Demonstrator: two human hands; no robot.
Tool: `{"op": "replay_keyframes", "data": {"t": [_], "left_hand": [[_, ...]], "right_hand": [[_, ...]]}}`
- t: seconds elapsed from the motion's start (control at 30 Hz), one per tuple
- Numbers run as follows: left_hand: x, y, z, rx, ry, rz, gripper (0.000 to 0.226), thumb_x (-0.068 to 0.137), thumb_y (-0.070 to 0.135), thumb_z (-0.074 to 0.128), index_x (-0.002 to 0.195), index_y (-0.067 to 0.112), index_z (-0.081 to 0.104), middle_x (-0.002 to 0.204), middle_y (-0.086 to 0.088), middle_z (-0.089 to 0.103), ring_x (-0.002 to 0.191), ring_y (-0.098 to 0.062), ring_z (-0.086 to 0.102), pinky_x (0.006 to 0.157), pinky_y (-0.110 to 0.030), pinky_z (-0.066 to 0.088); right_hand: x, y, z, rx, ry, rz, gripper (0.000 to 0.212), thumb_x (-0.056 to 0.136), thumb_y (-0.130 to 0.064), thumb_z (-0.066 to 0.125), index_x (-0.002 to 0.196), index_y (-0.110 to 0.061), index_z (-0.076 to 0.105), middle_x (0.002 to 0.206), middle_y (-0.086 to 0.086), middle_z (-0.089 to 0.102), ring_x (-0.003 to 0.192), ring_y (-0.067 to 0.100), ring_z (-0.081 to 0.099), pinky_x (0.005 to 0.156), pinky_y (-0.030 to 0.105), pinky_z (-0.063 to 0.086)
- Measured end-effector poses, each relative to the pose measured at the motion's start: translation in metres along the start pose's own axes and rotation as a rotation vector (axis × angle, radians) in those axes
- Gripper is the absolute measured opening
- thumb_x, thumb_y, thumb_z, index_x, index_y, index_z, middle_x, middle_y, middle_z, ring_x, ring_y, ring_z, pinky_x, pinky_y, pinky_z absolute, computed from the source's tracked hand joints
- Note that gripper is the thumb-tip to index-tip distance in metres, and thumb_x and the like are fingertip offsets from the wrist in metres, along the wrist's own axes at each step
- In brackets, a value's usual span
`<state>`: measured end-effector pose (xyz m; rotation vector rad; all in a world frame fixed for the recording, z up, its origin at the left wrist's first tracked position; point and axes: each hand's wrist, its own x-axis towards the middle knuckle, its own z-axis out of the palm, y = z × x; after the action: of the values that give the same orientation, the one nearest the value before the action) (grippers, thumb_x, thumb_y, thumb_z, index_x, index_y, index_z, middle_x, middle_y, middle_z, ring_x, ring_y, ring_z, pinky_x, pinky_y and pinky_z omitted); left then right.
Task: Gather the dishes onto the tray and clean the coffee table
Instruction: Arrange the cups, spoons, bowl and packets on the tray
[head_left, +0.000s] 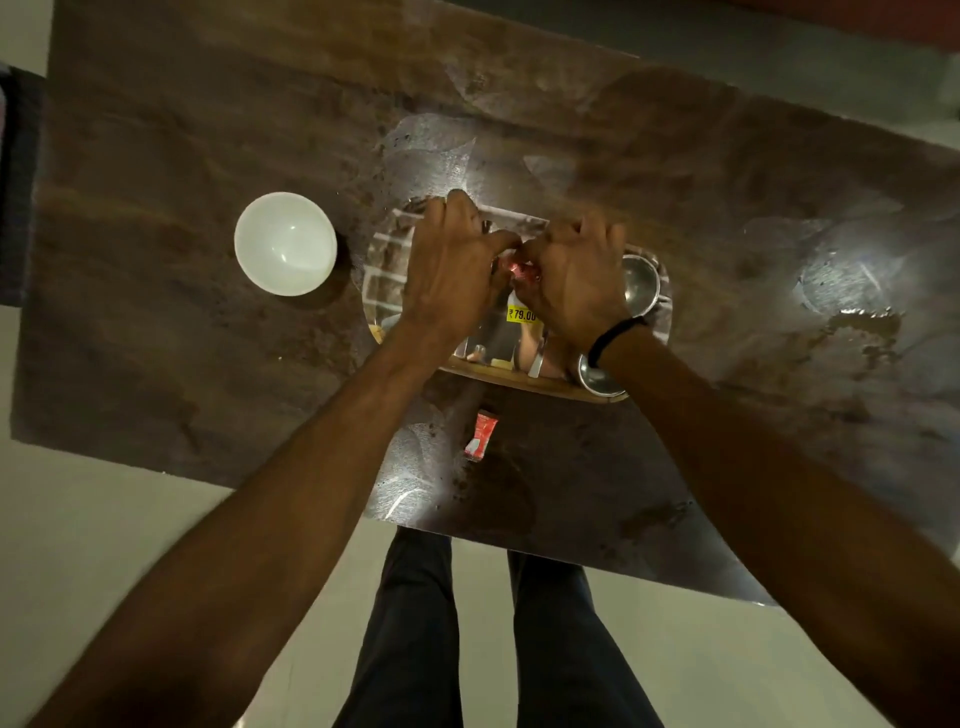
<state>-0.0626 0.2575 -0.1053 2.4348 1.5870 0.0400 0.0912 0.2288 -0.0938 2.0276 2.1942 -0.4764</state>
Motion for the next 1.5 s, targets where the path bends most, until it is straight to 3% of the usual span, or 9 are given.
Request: {"op": "replay_keyframes", "data": {"t": [0.33,0.6,0.67,0.83,0.9,1.0,1.2,1.37,1.5], "left_hand": [[-0.006,0.000,0.022,-0.027,-0.075,-0.052,0.019,0.085,0.024,0.067,0.102,0.025,0.076,0.110,-0.012,0.056,0.105,-0.033,0.051,0.081,-0.039,0.044],[-0.012,0.004,0.028,-0.087,0.002,-0.081,0.012,0.088,0.020,0.069,0.097,0.017,0.075,0.106,-0.011,0.056,0.099,-0.029,0.051,0.072,-0.029,0.035],[-0.016,0.005,0.027,-0.185,0.044,-0.108,0.014,0.089,0.018,0.065,0.100,0.012,0.073,0.103,-0.011,0.056,0.098,-0.029,0.051,0.068,-0.034,0.042],[-0.046,0.006,0.013,-0.453,0.249,-0.207,0.023,0.094,0.016,0.062,0.116,0.014,0.071,0.092,-0.004,0.048,0.085,-0.016,0.048,0.072,-0.025,0.044],[-0.068,0.005,0.013,-0.523,0.210,-0.254,0.021,0.095,0.016,0.062,0.113,0.013,0.072,0.095,-0.002,0.045,0.085,-0.016,0.052,0.072,-0.031,0.051],[-0.102,0.007,0.015,-0.621,0.117,-0.329,0.017,0.096,0.018,0.062,0.110,0.014,0.072,0.099,-0.005,0.048,0.084,-0.014,0.056,0.073,-0.034,0.054],[-0.153,0.016,0.015,-0.625,-0.117,-0.344,0.023,0.098,0.020,0.060,0.120,0.017,0.067,0.112,-0.008,0.058,0.096,-0.015,0.060,0.081,-0.021,0.049],[-0.169,0.012,0.031,-0.567,-0.327,-0.256,0.034,0.096,0.012,0.061,0.129,0.017,0.064,0.121,-0.009,0.059,0.105,-0.020,0.060,0.086,-0.022,0.048],[-0.172,0.008,0.036,-0.582,-0.362,-0.167,0.041,0.092,0.007,0.067,0.131,0.017,0.063,0.121,-0.008,0.063,0.105,-0.022,0.063,0.093,-0.033,0.056]], "right_hand": [[0.005,0.002,0.010,-0.044,0.087,0.010,0.020,0.091,-0.037,0.060,0.085,-0.025,0.075,0.095,-0.005,0.070,0.103,0.029,0.047,0.078,0.038,0.022],[0.003,-0.002,0.019,-0.123,0.143,0.016,0.021,0.090,-0.035,0.060,0.080,-0.024,0.074,0.090,-0.007,0.069,0.100,0.027,0.048,0.075,0.036,0.017],[0.001,-0.003,0.020,-0.120,0.161,0.034,0.017,0.089,-0.032,0.061,0.081,-0.024,0.074,0.090,-0.007,0.069,0.099,0.026,0.049,0.075,0.036,0.018],[-0.022,-0.012,0.016,0.153,0.138,0.072,0.023,0.096,-0.029,0.053,0.100,-0.018,0.072,0.099,0.006,0.067,0.098,0.030,0.057,0.089,0.041,0.036],[-0.044,-0.026,0.015,0.330,0.133,0.141,0.024,0.094,-0.028,0.054,0.099,-0.013,0.072,0.096,0.011,0.067,0.087,0.030,0.063,0.078,0.037,0.047],[-0.087,-0.054,0.032,0.415,0.036,0.264,0.028,0.092,-0.031,0.051,0.088,-0.011,0.069,0.084,0.014,0.067,0.075,0.030,0.066,0.063,0.031,0.046],[-0.155,-0.097,0.070,0.543,-0.326,0.572,0.048,0.089,-0.053,0.063,0.113,-0.012,0.058,0.109,0.009,0.063,0.096,0.025,0.063,0.082,0.036,0.053],[-0.163,-0.107,0.076,0.535,-0.286,0.640,0.036,0.096,-0.039,0.059,0.118,-0.011,0.052,0.118,0.012,0.057,0.104,0.029,0.061,0.084,0.037,0.050],[-0.158,-0.097,0.068,0.456,-0.272,0.526,0.029,0.099,-0.030,0.054,0.119,-0.008,0.057,0.120,0.013,0.059,0.108,0.030,0.059,0.089,0.039,0.050]]}}
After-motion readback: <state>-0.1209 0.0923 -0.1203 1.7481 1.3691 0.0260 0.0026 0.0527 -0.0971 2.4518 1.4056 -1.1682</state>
